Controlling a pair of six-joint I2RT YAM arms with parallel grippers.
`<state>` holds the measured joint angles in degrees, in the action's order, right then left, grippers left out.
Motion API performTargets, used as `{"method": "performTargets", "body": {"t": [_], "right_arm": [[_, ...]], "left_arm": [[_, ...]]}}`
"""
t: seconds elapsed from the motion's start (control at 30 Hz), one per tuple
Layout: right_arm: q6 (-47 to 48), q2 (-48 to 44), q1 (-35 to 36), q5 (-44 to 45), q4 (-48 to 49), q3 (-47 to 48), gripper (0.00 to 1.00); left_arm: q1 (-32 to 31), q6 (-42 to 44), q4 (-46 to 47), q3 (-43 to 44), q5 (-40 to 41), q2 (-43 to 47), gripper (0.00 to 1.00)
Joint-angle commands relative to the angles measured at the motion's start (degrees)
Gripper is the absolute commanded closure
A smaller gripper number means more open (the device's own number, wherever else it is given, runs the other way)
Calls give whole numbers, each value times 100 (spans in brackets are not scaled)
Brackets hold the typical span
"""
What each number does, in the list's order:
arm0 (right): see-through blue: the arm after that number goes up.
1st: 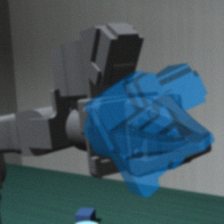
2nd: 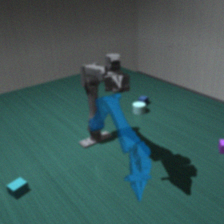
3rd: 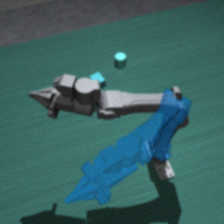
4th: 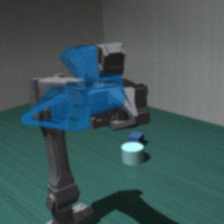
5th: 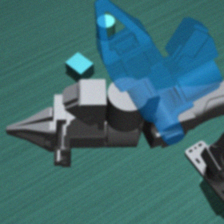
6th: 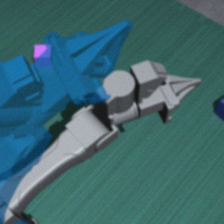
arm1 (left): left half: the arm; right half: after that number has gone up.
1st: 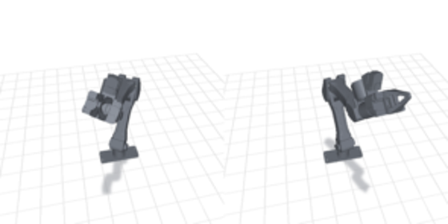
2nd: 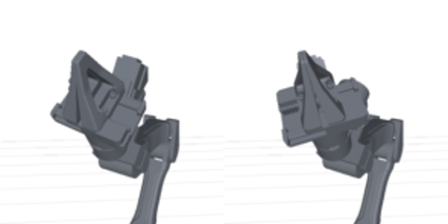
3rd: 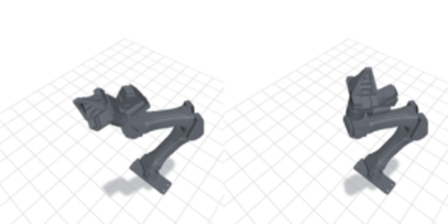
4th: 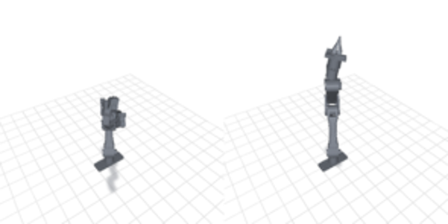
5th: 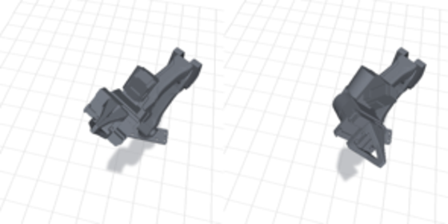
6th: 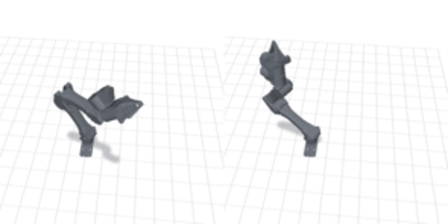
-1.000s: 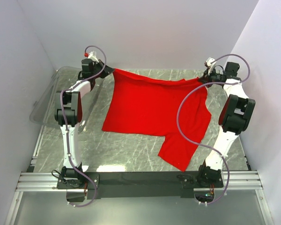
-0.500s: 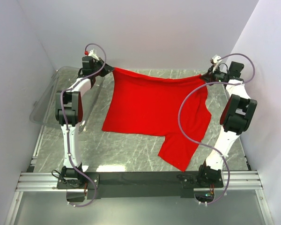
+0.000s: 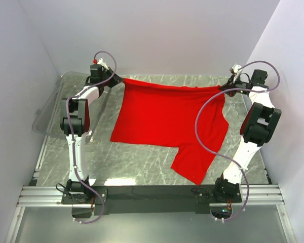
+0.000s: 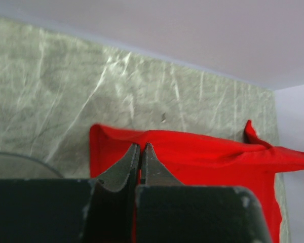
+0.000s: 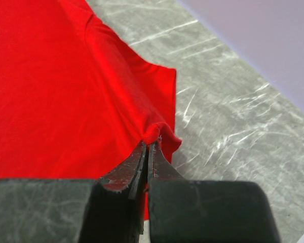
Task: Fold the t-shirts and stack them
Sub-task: Fold the tshirt
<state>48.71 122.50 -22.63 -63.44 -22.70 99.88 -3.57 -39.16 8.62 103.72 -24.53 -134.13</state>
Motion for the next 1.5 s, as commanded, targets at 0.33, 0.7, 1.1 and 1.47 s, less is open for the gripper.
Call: {"method": "performTargets", "body": {"t": [0.33,0.7,1.1,1.47], "right_arm": [[763,-112,-110,16,-736,173,100],[1115,-200,-119,121,-1044,85,100],[790,-209,-119,227,-727,23,100],[903,-235,-110,367,-814,14,100]], "left_arm": [[23,514,-133,-511,142,493,99],[14,857,-335,-581,-183,650,99],[-3,1050,-219,-1267,-297,1099,99],[-240,1498,-809,-986,159,994,99]]}}
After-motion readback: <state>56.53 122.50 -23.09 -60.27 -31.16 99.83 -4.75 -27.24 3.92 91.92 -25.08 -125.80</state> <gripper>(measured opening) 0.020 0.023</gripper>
